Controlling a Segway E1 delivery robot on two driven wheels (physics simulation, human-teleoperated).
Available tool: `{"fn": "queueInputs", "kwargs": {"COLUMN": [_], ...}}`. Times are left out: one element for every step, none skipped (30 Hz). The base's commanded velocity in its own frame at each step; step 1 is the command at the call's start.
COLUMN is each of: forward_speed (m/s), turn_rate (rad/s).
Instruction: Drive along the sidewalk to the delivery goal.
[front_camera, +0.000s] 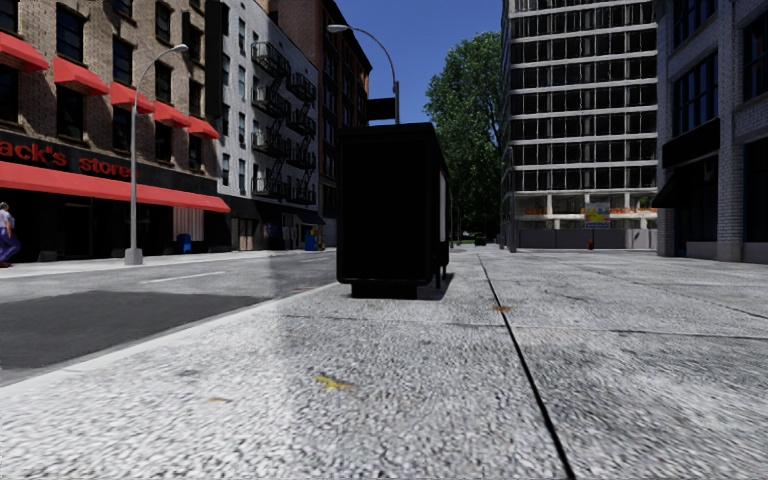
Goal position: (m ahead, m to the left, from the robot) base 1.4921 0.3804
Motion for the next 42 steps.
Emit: {"fn": "queueInputs", "kwargs": {"forward_speed": [1.22, 1.19, 1.15, 1.11, 1.11, 1.10, 1.10, 1.10, 1.10, 1.10, 1.10, 1.10, 1.10, 1.10, 1.10, 1.10, 1.10, 1.09, 1.09, 1.09, 1.09, 1.09, 1.09, 1.09, 1.09, 1.09, 1.09, 1.09, 1.06, 0.97, 0.97, 0.92, 0.89, 0.88, 0.87, 0.87, 0.71, 0.00, 0.00, 0.00, 0.00, 0.00], "turn_rate": [0.00, 0.00, 0.00, 0.33, 0.43, 0.46, 0.46, 0.46, 0.37, 0.34, 0.34, 0.29, 0.29, 0.20, 0.16, 0.15, 0.14, 0.14, 0.14, 0.14, 0.14, 0.03, 0.00, 0.00, 0.00, 0.00, 0.00, 0.00, 0.00, 0.00, 0.00, 0.00, 0.00, 0.00, 0.00, 0.00, 0.00, 0.00, 0.00, 0.00, 0.00, 0.00]}}
